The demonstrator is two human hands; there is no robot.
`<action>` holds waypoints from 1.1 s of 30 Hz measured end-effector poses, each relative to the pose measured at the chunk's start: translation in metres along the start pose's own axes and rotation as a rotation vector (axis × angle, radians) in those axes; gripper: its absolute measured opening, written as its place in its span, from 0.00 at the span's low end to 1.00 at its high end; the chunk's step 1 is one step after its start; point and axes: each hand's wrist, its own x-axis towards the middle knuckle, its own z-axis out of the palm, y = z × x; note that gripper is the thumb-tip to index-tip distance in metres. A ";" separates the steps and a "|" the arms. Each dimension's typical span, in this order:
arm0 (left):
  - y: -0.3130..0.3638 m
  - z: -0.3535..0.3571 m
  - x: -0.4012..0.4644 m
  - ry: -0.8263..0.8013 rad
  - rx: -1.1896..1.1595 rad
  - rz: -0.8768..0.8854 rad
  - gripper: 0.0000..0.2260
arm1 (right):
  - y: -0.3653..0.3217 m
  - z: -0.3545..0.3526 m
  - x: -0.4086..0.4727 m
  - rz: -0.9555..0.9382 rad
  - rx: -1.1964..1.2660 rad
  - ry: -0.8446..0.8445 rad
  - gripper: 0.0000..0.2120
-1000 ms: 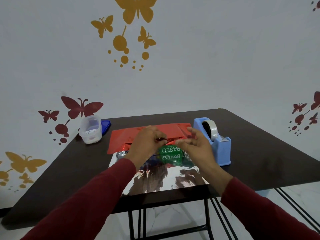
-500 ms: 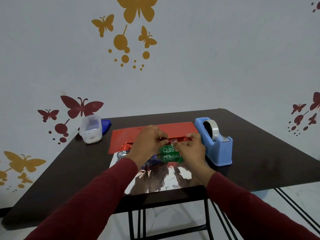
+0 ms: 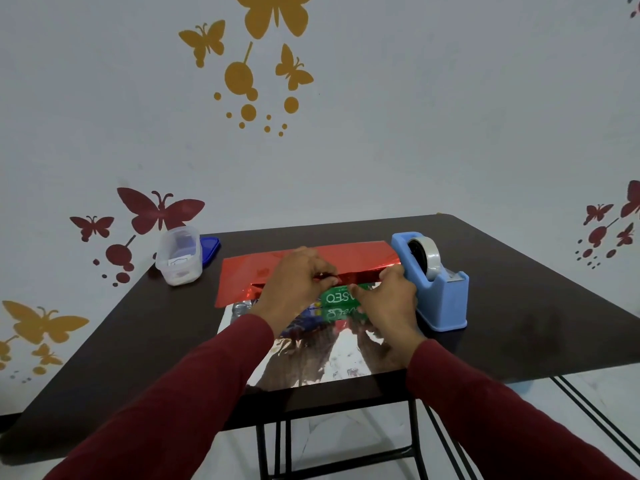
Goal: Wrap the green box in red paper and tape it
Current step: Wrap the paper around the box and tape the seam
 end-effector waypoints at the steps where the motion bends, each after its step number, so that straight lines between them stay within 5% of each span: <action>1: 0.000 0.000 0.000 -0.001 0.002 -0.001 0.08 | 0.000 -0.003 0.000 -0.005 -0.039 -0.015 0.23; 6: 0.003 0.000 0.000 -0.012 0.023 -0.022 0.09 | 0.002 -0.008 -0.006 -0.084 -0.184 -0.049 0.18; 13: 0.002 0.000 -0.001 -0.009 0.013 -0.015 0.10 | 0.002 -0.009 -0.006 -0.122 -0.208 -0.065 0.27; 18: 0.003 0.000 -0.002 -0.018 -0.008 -0.038 0.09 | -0.001 -0.020 -0.005 -0.232 -0.409 -0.117 0.19; 22: 0.009 0.002 -0.004 0.048 -0.085 -0.119 0.08 | -0.011 -0.047 -0.001 -0.245 -0.338 -0.151 0.23; 27: 0.039 0.007 0.003 0.099 -0.090 -0.052 0.10 | -0.022 -0.117 0.004 -0.277 -0.374 -0.097 0.14; 30: 0.065 0.017 0.015 0.036 -0.111 0.056 0.14 | -0.017 -0.150 0.018 -0.150 -0.354 0.017 0.16; 33: 0.089 0.030 0.028 -0.050 -0.139 0.126 0.23 | -0.009 -0.165 0.035 0.100 -0.282 -0.059 0.12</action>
